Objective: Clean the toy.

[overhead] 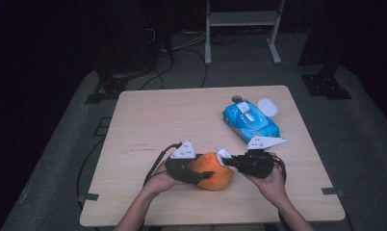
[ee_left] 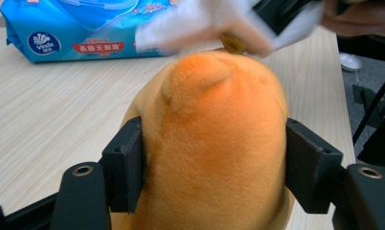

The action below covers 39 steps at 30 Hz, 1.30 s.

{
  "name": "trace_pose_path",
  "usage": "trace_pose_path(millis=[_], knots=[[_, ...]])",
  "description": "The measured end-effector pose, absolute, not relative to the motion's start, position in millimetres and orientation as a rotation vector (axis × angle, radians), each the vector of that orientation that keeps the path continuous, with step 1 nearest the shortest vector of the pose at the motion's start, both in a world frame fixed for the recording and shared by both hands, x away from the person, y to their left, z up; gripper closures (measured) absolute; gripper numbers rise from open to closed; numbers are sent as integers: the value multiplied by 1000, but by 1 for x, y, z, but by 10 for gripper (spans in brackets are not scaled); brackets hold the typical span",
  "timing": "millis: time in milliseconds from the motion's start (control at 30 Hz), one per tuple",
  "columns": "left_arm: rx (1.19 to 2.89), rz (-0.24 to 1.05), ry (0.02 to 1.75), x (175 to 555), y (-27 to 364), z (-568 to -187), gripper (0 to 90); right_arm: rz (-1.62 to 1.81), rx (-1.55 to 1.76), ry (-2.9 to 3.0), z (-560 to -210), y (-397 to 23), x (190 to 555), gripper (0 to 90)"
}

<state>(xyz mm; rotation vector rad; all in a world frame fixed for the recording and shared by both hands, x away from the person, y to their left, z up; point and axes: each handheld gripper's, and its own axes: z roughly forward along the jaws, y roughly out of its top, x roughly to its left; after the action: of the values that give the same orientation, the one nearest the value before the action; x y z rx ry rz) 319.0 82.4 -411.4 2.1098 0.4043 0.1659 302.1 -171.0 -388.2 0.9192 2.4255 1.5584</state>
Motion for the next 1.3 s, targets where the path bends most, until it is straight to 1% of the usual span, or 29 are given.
trace_pose_path(millis=[100, 167, 233, 267, 333, 400, 533, 633, 700, 733, 800, 833, 900, 967, 1133, 1233, 1300], knots=[[2159, 224, 377, 313, 74, -408, 290, 1496, 844, 2441, -387, -156, 295, 850], [2131, 218, 375, 314, 77, -410, 256, 1483, 856, 2447, -390, -157, 297, 851], [2113, 212, 377, 316, 79, -410, 197, 1460, 888, 2439, -394, -163, 301, 851], [2060, 196, 360, 319, 84, -411, 165, 1464, 907, 2442, -397, -166, 302, 851], [2019, 175, 343, 323, 89, -414, 117, 1466, 930, 2446, -400, -172, 304, 851], [1996, 153, 353, 327, 93, -419, 93, 1476, 952, 2446, -401, -177, 305, 851], [1961, 65, 373, 338, 104, -432, 63, 1466, 959, 2447, -403, -180, 306, 851], [1963, 33, 364, 342, 110, -442, 42, 1462, 972, 2443, -404, -182, 307, 851], [1976, 15, 361, 343, 112, -448, 42, 1463, 985, 2438, -404, -185, 308, 851], [1967, -26, 375, 345, 112, -454, 40, 1466, 992, 2437, -405, -186, 309, 851], [1947, -68, 383, 347, 109, -461, 43, 1476, 996, 2440, -405, -187, 309, 851], [1926, -102, 381, 347, 107, -463, 62, 1482, 997, 2440, -405, -187, 309, 850], [1935, -109, 384, 345, 105, -457, 139, 1490, 1000, 2429, -403, -186, 308, 850], [1937, -75, 373, 340, 103, -443, 201, 1513, 1004, 2408, -399, -188, 307, 851], [1908, -12, 352, 332, 110, -414, 207, 1639, 1045, 2371, -394, -197, 309, 851], [1902, -5, 371, 333, 118, -412, 207, 1606, 1062, 2392, -400, -193, 310, 851], [1955, 12, 402, 335, 117, -420, 207, 1561, 1075, 2422, -408, -189, 313, 851]])
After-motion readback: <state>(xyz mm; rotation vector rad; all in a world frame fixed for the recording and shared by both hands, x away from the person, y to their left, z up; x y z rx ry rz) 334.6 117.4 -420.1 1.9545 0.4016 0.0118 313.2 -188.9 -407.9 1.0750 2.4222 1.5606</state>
